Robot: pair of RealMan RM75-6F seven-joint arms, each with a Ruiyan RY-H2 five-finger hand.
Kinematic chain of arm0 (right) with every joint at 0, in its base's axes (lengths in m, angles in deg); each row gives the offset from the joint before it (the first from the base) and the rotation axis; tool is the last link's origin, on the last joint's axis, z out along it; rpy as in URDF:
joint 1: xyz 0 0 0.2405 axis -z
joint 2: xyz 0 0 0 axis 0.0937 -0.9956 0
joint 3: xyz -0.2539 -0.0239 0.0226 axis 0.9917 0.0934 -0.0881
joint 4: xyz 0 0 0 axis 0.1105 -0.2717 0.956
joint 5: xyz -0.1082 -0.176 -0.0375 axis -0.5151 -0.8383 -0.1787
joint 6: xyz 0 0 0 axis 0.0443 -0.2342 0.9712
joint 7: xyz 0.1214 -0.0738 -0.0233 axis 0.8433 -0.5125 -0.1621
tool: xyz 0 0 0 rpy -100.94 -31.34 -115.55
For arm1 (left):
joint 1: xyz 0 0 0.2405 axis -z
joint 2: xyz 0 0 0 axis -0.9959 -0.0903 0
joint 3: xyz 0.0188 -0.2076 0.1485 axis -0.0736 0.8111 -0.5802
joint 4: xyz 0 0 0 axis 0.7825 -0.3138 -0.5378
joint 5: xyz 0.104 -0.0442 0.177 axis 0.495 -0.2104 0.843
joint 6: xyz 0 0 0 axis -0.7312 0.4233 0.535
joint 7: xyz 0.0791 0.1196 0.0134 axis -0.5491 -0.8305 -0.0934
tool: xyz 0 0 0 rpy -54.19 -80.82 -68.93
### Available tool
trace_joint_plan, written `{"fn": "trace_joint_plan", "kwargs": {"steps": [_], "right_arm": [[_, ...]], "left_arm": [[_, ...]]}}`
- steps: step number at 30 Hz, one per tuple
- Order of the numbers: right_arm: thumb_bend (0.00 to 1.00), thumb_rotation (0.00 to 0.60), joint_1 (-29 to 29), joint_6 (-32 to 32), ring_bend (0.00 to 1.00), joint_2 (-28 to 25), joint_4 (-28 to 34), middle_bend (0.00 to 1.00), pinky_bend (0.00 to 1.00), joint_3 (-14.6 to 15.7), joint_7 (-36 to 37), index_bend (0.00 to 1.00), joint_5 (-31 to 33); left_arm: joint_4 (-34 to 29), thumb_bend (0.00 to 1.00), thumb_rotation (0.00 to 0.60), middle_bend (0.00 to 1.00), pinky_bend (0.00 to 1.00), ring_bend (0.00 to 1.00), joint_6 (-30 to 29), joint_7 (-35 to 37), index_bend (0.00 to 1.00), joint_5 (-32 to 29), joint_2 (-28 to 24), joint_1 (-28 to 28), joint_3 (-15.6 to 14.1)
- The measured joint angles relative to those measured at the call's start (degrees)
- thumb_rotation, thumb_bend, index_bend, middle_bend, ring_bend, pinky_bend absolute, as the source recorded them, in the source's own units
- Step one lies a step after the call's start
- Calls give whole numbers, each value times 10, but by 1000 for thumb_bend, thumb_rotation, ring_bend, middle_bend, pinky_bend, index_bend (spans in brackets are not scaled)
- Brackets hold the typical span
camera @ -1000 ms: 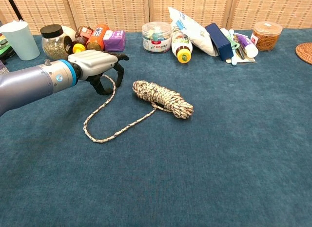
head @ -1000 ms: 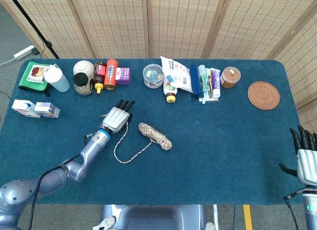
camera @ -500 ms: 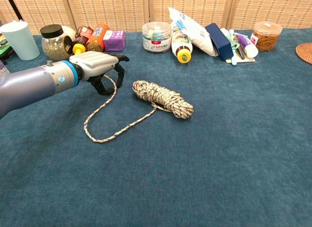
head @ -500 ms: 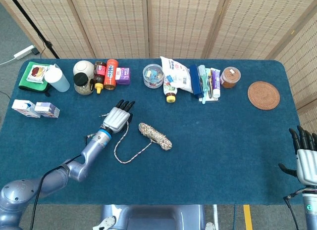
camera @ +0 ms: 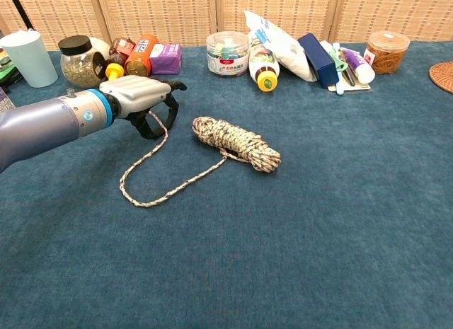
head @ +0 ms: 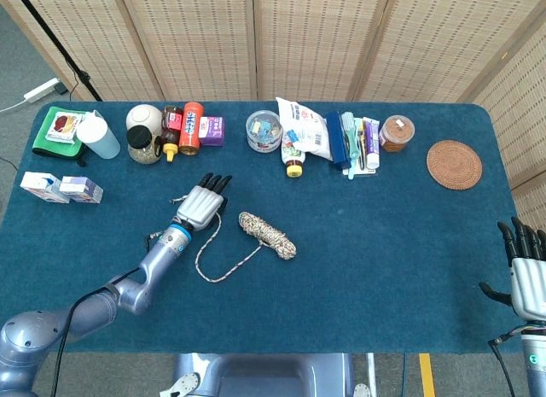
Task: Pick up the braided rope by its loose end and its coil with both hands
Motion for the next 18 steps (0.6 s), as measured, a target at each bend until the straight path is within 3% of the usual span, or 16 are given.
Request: {"fn": "trace_joint_plan", "kwargs": {"steps": [18], "right_arm": [[0, 600, -1, 4, 0, 1, 2, 0, 0, 4, -3, 0, -3]], "left_arm": [[-60, 501, 600, 0, 0, 0, -5, -8, 604, -11, -42, -5, 8]]}}
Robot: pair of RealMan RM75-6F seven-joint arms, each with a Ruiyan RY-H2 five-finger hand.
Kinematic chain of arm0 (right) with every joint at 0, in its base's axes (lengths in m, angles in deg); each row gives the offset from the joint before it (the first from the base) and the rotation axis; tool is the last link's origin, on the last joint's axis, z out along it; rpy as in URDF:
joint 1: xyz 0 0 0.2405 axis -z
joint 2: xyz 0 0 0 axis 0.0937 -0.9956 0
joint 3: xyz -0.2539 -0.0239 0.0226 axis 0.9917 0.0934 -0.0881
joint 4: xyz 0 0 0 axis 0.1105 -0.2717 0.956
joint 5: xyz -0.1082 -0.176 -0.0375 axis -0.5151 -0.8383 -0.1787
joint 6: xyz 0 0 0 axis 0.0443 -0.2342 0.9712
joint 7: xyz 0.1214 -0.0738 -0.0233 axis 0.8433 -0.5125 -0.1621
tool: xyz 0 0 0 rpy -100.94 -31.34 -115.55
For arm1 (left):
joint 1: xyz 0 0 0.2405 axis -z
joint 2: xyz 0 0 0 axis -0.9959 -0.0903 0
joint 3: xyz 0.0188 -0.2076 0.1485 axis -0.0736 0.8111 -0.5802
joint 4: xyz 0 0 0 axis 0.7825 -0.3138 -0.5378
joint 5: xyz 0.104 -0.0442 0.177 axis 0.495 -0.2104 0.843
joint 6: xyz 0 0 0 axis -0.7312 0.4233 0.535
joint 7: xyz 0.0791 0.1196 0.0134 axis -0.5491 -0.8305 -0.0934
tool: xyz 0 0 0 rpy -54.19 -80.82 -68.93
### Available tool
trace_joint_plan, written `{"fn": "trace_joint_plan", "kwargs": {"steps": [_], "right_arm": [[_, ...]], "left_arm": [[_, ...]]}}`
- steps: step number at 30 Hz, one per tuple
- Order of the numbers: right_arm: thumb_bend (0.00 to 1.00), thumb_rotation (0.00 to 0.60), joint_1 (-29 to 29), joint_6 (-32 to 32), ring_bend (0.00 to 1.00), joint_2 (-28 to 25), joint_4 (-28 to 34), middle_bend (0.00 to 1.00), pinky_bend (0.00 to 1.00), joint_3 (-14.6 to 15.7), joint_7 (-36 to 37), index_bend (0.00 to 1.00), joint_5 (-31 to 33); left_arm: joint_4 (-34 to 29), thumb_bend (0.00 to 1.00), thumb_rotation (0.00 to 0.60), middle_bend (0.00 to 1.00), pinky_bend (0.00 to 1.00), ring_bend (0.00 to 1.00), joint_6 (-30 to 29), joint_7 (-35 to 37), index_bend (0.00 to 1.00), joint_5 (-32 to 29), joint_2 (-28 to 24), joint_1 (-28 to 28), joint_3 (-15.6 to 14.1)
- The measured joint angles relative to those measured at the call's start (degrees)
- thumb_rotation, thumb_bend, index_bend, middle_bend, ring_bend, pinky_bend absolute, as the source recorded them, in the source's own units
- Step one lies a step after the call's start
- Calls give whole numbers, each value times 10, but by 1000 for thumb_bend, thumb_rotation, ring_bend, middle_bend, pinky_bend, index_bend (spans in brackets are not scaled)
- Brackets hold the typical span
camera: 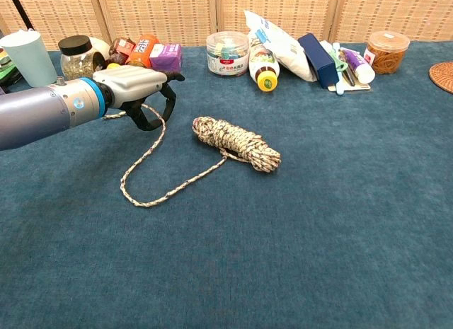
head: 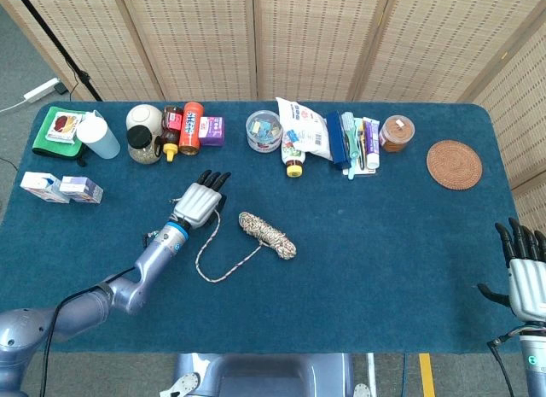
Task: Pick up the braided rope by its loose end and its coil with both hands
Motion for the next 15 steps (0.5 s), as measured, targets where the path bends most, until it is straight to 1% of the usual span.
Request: {"fn": "trace_joint_plan", "kwargs": {"steps": [6, 11, 15], "right_arm": [[0, 600, -4, 14, 0, 4, -1, 0, 0, 4, -4, 0, 2], [0, 600, -19, 44, 0, 7, 2, 0, 0, 14, -2, 0, -11], [0, 600, -37, 73, 0, -3, 13, 0, 0, 17, 5, 0, -24]], "left_arm": [[-41, 503, 600, 0, 0, 0, 7, -16, 604, -16, -34, -4, 1], [-96, 505, 600, 0, 0, 0, 20, -42, 604, -42, -80, -4, 1], [-144, 506, 600, 0, 0, 0, 26, -71, 606, -71, -119, -3, -1]]}}
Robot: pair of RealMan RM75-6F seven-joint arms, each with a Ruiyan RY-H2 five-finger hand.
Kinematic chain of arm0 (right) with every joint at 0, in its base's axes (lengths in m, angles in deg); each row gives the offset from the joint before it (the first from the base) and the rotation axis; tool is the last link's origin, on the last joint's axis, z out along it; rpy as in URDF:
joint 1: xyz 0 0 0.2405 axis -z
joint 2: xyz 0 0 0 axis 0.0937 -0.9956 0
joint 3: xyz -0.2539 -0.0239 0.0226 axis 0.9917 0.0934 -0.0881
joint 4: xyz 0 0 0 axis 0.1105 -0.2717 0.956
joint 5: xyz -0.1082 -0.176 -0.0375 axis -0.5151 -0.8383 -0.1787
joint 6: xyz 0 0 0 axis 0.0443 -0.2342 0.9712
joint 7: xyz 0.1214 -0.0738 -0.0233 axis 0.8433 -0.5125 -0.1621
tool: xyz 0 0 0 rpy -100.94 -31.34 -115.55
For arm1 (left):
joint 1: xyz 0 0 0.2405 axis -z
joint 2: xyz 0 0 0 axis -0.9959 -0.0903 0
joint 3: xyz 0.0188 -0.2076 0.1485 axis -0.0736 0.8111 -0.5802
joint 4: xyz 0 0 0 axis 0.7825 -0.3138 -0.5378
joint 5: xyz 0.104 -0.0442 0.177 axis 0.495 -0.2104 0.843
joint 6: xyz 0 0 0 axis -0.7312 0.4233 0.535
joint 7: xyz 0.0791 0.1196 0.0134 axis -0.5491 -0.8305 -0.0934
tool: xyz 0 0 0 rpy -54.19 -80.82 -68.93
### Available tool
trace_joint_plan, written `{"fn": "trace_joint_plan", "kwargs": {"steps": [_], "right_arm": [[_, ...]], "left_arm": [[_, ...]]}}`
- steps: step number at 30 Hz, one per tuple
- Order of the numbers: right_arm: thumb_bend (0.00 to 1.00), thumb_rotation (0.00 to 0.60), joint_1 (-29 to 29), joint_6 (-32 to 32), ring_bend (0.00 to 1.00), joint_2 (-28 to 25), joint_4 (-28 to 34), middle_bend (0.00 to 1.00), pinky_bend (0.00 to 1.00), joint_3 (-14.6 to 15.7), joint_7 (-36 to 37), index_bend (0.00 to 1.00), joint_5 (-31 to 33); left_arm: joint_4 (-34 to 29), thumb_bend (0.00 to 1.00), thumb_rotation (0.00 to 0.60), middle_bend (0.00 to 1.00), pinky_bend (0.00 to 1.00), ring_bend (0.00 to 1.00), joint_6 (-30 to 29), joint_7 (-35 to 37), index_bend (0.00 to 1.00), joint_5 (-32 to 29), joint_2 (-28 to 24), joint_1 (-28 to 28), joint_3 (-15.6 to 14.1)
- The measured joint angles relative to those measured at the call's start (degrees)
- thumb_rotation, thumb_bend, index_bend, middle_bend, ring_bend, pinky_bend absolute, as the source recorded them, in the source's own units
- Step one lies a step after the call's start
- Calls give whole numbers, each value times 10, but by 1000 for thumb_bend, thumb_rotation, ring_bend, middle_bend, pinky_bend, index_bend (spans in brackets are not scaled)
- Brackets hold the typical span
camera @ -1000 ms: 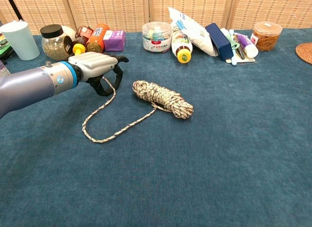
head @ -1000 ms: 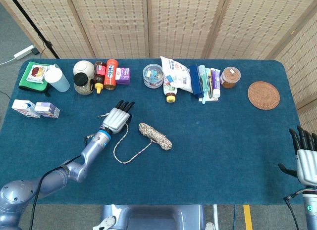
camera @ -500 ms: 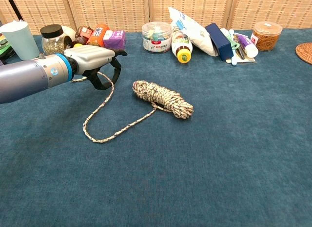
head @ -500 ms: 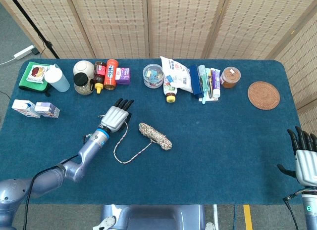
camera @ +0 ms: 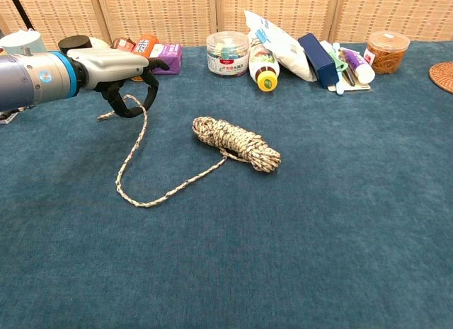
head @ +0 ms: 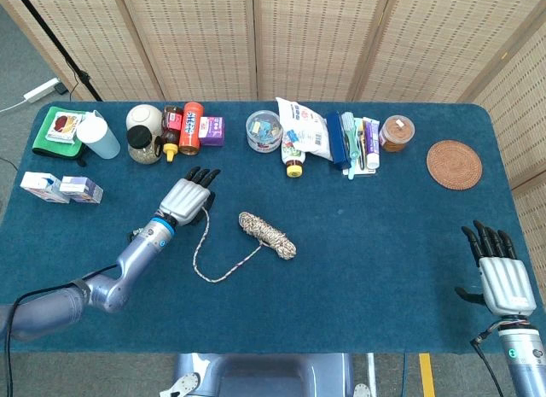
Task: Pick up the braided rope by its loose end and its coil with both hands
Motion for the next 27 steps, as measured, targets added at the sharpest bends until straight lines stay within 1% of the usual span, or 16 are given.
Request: {"fn": "trace_joint_plan", "kwargs": {"steps": [3, 7, 13, 15, 19, 24, 27], "right_arm": [[0, 600, -21, 36, 0, -14, 16, 0, 0, 1, 23, 0, -10], [0, 600, -63, 96, 0, -32, 42, 0, 0, -1, 55, 0, -26], [0, 600, -133, 175, 0, -32, 72, 0, 0, -15, 48, 0, -24], [0, 600, -152, 197, 0, -27, 78, 0, 0, -20, 36, 0, -12], [0, 600, -192, 236, 0, -11, 98, 0, 0, -32, -2, 0, 32], [0, 600, -224, 263, 0, 12, 122, 0, 0, -47, -29, 0, 95], [0, 600, -245, 269, 0, 36, 130, 0, 0, -54, -53, 0, 137]], "left_arm": [[-34, 505, 600, 0, 0, 0, 2, -23, 607, -29, -26, 2, -3], [-73, 506, 600, 0, 0, 0, -3, -49, 608, -66, -55, 4, -8], [-107, 506, 600, 0, 0, 0, -21, -58, 610, -87, -90, 4, -13], [-115, 506, 600, 0, 0, 0, -24, -58, 610, -89, -98, 4, -14], [-135, 505, 600, 0, 0, 0, -32, -57, 610, -92, -117, 3, -17], [-152, 505, 600, 0, 0, 0, -41, -54, 610, -94, -134, 3, -19], [-160, 505, 600, 0, 0, 0, -45, -52, 610, -94, -143, 3, -21]]}}
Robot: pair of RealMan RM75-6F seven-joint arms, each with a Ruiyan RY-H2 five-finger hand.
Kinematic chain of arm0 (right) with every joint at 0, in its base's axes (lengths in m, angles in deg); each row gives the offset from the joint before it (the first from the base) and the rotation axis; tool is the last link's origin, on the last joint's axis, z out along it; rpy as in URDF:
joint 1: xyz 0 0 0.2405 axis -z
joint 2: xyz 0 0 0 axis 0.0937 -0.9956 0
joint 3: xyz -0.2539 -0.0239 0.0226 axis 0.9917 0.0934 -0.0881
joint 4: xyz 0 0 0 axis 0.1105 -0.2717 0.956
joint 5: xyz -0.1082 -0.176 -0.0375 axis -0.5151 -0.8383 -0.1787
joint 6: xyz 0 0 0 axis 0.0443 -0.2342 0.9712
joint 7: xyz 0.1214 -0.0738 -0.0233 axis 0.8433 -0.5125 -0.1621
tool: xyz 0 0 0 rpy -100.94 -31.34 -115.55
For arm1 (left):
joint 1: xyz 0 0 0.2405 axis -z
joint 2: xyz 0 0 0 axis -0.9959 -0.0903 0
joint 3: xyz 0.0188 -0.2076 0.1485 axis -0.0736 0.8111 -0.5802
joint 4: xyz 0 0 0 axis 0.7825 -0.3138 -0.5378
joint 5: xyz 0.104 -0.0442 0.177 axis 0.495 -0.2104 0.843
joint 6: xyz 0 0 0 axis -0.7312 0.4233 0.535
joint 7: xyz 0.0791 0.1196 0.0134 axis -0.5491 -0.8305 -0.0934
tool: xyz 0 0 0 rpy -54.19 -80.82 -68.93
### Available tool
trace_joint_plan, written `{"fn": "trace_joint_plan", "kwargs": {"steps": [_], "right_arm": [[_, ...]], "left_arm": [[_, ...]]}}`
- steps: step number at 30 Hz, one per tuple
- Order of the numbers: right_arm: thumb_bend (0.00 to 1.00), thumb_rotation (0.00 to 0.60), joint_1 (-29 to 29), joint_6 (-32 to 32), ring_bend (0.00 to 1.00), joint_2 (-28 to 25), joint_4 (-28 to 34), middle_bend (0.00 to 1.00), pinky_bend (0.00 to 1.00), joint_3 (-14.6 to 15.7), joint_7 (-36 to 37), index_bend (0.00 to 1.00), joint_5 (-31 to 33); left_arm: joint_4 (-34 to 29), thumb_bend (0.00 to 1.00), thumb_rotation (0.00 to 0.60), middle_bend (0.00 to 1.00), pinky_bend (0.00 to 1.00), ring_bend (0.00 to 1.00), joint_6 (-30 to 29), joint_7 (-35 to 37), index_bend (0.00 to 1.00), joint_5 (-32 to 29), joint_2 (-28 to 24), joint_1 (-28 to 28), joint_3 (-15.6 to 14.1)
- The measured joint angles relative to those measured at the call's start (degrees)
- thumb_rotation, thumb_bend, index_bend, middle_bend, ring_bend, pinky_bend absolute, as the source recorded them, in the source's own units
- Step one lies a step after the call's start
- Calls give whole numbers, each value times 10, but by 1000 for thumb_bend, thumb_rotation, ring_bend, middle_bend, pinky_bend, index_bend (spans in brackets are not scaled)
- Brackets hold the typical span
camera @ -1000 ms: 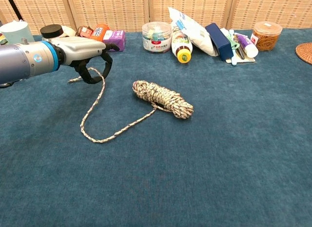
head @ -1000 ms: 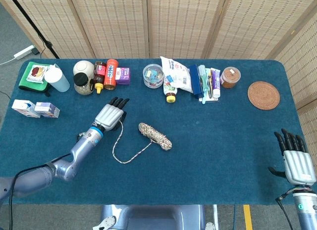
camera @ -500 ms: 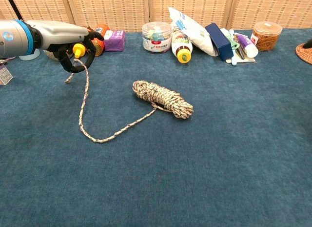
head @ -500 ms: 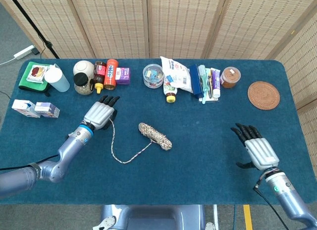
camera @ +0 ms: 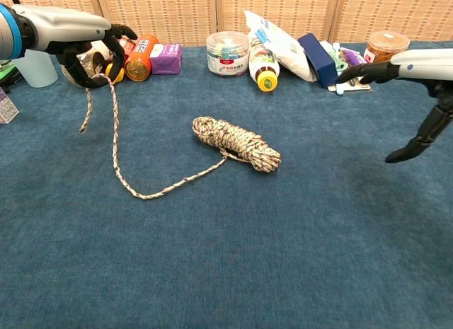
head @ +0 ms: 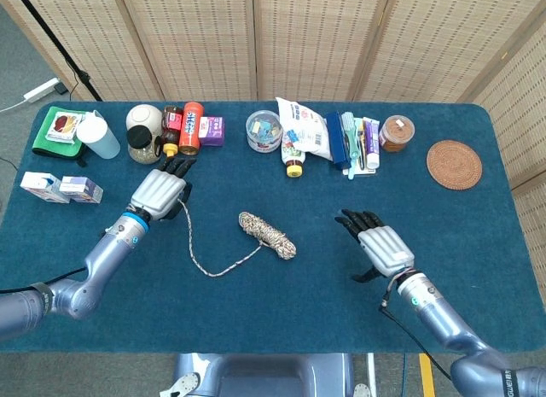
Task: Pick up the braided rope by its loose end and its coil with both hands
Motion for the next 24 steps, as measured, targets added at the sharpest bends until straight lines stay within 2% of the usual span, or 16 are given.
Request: {"fn": "trace_joint_plan", "kwargs": {"steps": [13, 24], "right_arm": [[0, 600, -85, -34, 0, 143, -28, 0, 0, -11, -105, 0, 143], [0, 600, -138, -81, 0, 224, -70, 0, 0, -26, -168, 0, 224]], "left_arm": [[-16, 506, 600, 0, 0, 0, -15, 21, 610, 2, -30, -6, -3], [-20, 505, 600, 0, 0, 0, -19, 48, 610, 16, -54, -15, -3]]}}
